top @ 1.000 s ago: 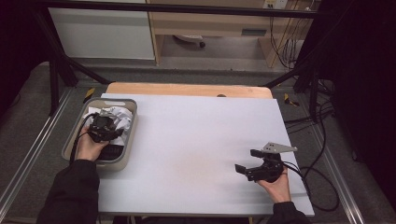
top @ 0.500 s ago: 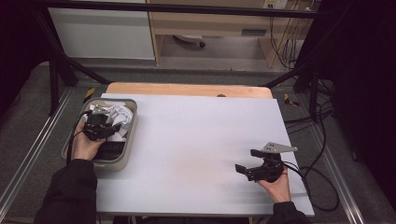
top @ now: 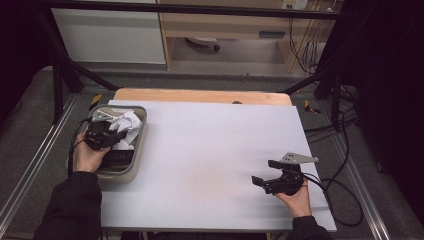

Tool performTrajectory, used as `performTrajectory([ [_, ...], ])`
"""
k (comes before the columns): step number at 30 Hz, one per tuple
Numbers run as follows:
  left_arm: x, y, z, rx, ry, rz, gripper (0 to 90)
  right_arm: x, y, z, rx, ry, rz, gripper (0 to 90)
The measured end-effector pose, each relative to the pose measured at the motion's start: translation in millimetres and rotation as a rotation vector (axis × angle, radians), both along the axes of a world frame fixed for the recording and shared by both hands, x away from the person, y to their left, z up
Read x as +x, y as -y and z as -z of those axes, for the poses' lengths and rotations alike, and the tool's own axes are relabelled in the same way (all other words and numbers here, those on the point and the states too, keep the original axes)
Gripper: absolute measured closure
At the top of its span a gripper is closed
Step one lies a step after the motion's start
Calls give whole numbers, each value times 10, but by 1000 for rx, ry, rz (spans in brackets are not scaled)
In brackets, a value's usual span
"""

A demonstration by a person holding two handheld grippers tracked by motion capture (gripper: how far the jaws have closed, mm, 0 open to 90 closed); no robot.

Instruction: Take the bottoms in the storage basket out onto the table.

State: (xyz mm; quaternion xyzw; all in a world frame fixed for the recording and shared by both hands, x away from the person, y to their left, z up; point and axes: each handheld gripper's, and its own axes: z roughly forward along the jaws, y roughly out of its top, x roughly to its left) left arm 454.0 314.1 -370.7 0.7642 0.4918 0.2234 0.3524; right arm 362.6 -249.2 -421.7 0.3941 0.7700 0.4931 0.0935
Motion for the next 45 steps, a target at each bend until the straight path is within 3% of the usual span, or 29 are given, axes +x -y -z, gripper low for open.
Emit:
performTrajectory([
  [13,-71,-8,-52,-17,14,7,774,2,2,1,0,-1,0,6],
  [45,-280,-52,-317,-106,110,5,783,4,-11,12,-3,-10,-3,7],
])
